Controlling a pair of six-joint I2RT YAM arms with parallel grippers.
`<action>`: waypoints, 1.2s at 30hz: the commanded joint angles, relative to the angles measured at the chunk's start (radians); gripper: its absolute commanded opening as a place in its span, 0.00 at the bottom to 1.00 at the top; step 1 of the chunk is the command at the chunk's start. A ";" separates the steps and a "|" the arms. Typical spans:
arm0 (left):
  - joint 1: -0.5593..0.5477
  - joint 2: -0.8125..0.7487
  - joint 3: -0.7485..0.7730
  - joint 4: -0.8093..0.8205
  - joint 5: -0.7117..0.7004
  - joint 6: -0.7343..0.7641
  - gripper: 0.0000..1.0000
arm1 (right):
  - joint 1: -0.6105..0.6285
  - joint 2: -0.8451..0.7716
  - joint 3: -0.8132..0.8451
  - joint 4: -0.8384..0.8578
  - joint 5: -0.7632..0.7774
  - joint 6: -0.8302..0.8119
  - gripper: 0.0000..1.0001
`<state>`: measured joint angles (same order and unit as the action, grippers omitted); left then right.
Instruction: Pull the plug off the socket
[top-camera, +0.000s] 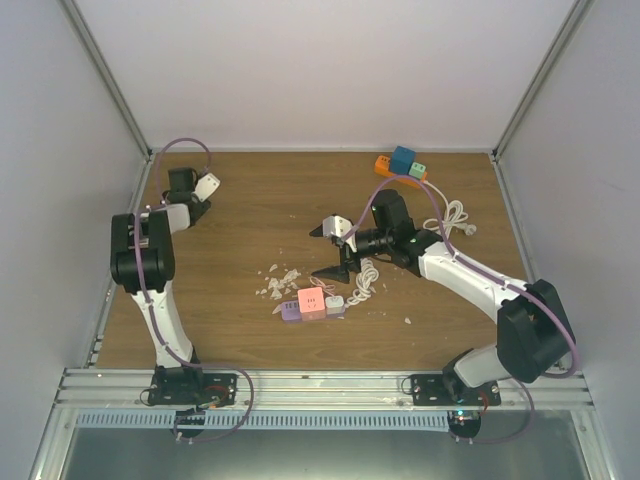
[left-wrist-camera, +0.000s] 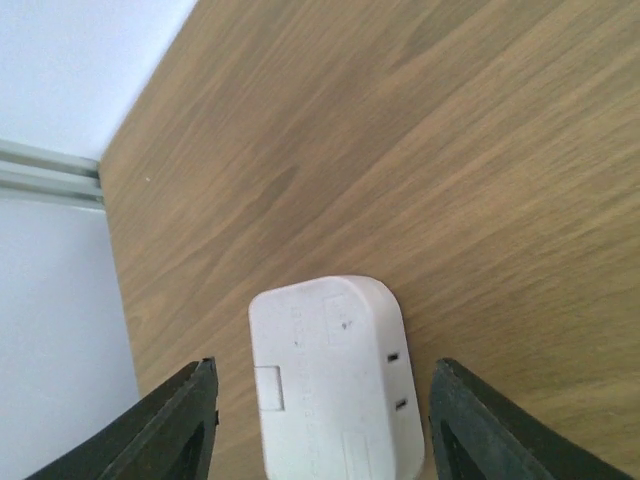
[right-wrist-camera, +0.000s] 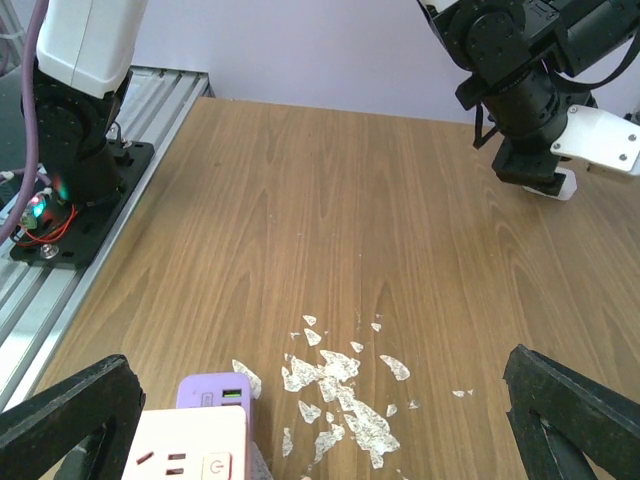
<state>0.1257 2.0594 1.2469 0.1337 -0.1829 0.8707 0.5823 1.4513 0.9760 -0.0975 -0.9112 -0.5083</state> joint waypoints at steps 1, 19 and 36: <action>0.006 -0.072 0.019 -0.072 0.098 -0.016 0.63 | -0.006 -0.011 -0.008 -0.018 -0.008 -0.029 1.00; -0.039 -0.617 -0.172 -0.607 0.839 -0.009 0.99 | -0.013 -0.221 -0.221 -0.138 0.012 -0.221 1.00; -0.465 -0.871 -0.475 -0.653 0.974 -0.096 0.99 | -0.015 -0.110 -0.291 -0.216 0.076 -0.425 0.86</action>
<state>-0.2741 1.2205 0.8185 -0.5724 0.7963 0.8371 0.5735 1.3235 0.7052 -0.3386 -0.8570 -0.9123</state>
